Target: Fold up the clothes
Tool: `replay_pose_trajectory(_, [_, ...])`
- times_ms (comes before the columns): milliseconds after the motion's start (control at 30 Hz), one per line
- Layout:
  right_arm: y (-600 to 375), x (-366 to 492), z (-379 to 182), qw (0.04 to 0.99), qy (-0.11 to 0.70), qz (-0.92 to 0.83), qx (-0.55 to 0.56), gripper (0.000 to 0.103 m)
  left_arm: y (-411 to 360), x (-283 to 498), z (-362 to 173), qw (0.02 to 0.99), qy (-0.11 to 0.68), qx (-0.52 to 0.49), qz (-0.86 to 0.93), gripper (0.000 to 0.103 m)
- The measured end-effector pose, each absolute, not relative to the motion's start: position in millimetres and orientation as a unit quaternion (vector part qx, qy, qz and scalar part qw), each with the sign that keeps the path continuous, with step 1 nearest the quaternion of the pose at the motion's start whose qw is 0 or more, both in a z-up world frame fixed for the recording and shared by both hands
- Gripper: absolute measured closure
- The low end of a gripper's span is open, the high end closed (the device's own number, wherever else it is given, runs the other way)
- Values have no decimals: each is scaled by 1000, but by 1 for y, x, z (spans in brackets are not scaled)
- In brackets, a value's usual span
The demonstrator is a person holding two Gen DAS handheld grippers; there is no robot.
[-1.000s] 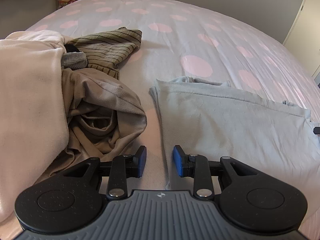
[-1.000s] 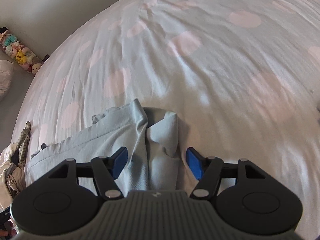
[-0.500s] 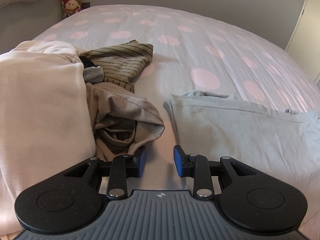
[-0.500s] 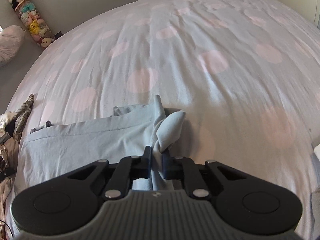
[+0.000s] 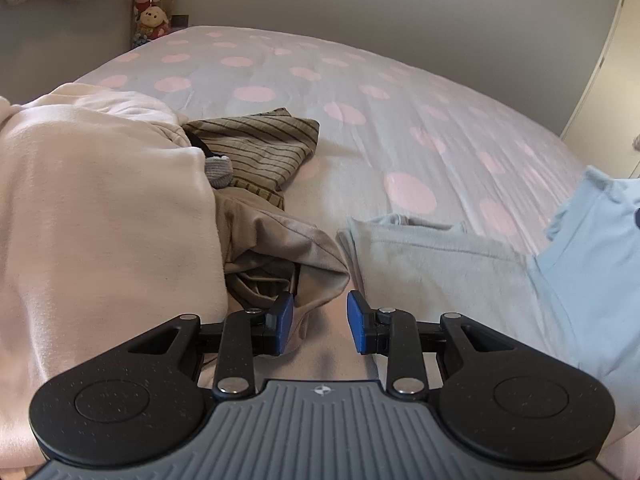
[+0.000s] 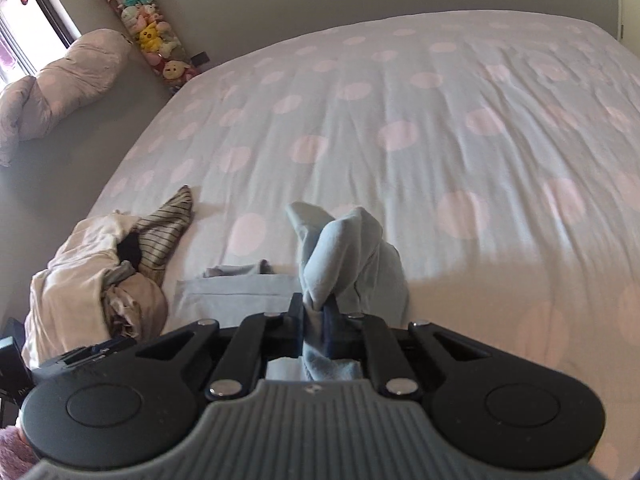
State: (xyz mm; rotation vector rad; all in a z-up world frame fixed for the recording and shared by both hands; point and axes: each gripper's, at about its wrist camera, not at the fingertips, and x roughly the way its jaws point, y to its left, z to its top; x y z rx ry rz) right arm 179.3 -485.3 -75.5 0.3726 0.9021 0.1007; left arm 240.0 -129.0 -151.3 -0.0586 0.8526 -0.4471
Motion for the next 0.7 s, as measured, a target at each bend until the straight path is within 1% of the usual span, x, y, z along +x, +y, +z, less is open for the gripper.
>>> replay_pose_trajectory(133, [-445,202,-77,877,437,71,189,93,-118,244,-149,885,407,-62,-219,75])
replay_pose_trajectory(267, [-405,225,-92,868,445,89,200,93,-111,246,-150,884,408,-75,-215,75])
replay_pose_trajectory(467, [-353,251,-125,856,461,102,212,93,-105,251,-154,881,414,-88,-211,75])
replay_pose_trajectory(700, [-317,273,-174,840,486,98,222,94,-110,251,-161,877,424,-73,-215,75])
